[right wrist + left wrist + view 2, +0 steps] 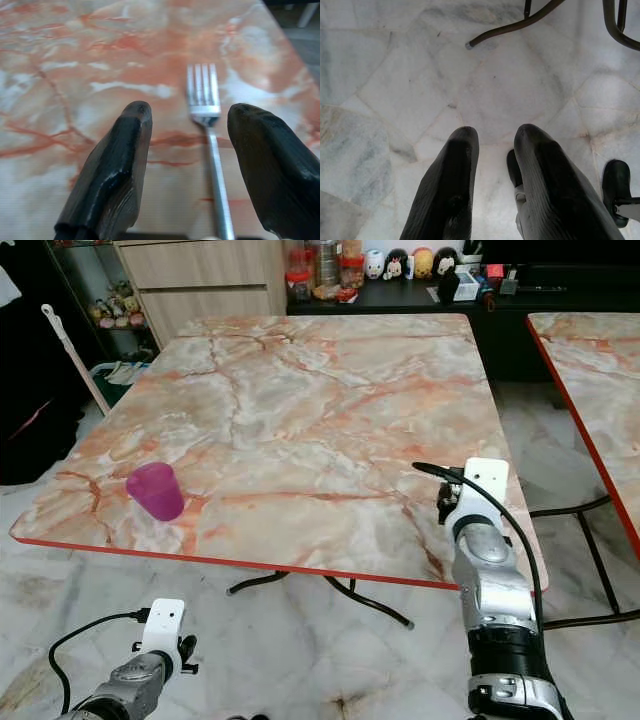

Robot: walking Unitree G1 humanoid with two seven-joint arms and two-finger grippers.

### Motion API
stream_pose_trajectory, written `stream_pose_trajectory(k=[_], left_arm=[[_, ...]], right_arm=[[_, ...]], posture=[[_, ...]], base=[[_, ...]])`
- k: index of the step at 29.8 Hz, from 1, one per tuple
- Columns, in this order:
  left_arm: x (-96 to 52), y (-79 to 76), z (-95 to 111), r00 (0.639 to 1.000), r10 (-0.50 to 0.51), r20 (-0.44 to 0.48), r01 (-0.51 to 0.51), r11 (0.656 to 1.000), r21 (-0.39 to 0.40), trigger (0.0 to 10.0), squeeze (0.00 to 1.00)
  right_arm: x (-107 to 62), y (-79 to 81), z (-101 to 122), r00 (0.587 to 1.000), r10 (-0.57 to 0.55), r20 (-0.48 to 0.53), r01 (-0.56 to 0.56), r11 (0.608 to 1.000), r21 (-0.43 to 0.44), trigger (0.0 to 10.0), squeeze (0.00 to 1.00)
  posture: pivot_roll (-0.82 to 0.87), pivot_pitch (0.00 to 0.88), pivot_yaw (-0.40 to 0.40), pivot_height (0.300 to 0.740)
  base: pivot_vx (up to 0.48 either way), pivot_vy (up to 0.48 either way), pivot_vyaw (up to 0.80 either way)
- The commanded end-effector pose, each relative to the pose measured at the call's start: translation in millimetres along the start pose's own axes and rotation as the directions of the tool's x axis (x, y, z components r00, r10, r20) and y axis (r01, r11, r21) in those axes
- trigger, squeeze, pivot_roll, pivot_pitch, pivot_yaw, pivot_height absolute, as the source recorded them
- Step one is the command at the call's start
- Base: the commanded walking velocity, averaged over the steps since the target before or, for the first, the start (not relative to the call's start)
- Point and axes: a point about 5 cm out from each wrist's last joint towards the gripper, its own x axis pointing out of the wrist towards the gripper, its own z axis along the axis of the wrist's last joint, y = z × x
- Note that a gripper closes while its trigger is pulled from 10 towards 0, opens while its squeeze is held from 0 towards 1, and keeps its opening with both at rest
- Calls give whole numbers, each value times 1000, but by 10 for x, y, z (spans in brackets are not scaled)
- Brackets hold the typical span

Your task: Setting the table

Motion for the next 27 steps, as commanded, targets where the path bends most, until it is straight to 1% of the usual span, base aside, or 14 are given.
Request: stream_pose_trajectory(k=[1, 4, 7, 12, 14, 17, 21, 27], left_arm=[[-8, 49, -38, 1000, 8, -20, -7, 1000, 22, 10000, 0], [-9, 48, -42, 1000, 10, -21, -10, 1000, 12, 10000, 0], [-9, 46, -42, 1000, 7, -21, -7, 1000, 14, 10000, 0], [-9, 46, -43, 1000, 7, -22, -6, 1000, 14, 10000, 0], [-9, 46, -43, 1000, 7, -22, -6, 1000, 14, 10000, 0], [-9, 46, -42, 1000, 7, -21, -7, 1000, 13, 10000, 0], [-9, 46, -42, 1000, 8, -21, -8, 1000, 12, 10000, 0], [-10, 51, -46, 1000, 8, -21, -8, 1000, 12, 10000, 0]], right_arm=[[5, 15, 12, 1000, 10, -8, -10, 1000, 12, 10000, 0], [13, -56, -19, 1000, -13, -22, 13, 1000, 10, 10000, 0], [28, -124, -1, 999, -35, -20, 35, 999, 17, 10000, 0], [55, -192, -6, 998, -56, -30, 57, 998, 36, 10000, 0], [63, -198, -27, 998, -56, -37, 58, 998, 38, 10000, 0], [92, -205, -108, 996, -53, -67, 58, 996, 72, 10000, 0], [110, -198, -142, 997, -37, -74, 44, 994, 95, 10000, 0], [133, -218, -180, 996, -41, -83, 49, 993, 107, 10000, 0]], posture=[[-71, 87, 77, 740], [-71, 87, 77, 740], [-71, 87, 76, 740], [-71, 87, 76, 740], [-71, 87, 76, 740], [-71, 87, 76, 740], [-71, 87, 76, 740], [-66, 89, 81, 740]], base=[[0, 0, 0], [0, 0, 0], [0, 0, 0], [0, 0, 0], [0, 0, 0], [0, 0, 0], [0, 0, 0], [0, 0, 0]])
